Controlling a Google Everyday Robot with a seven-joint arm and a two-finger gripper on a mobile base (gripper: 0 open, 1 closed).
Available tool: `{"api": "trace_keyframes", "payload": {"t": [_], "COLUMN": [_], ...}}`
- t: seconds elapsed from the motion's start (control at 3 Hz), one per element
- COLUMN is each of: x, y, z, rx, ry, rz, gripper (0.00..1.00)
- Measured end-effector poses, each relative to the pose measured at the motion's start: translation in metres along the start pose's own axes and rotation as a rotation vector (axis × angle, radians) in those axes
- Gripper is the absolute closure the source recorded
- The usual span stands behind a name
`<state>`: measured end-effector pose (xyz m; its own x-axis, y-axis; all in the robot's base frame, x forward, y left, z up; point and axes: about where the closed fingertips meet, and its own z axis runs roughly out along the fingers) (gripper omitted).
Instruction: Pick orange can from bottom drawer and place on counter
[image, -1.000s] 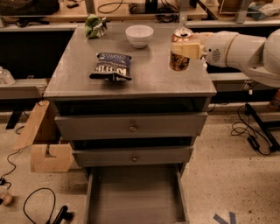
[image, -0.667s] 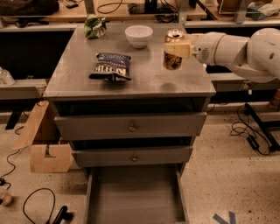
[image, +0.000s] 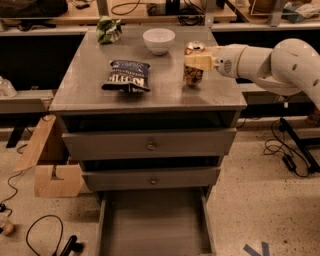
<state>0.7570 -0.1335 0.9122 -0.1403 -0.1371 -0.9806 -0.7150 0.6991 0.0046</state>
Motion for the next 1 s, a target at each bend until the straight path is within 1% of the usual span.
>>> {"api": "trace_keyframes", "payload": {"t": [1.0], "x": [0.0004], "y": [0.0058], "z": [0.0077], "rx": [-0.014], "ry": [0.001], "rz": [0.001], "gripper": [0.09]}}
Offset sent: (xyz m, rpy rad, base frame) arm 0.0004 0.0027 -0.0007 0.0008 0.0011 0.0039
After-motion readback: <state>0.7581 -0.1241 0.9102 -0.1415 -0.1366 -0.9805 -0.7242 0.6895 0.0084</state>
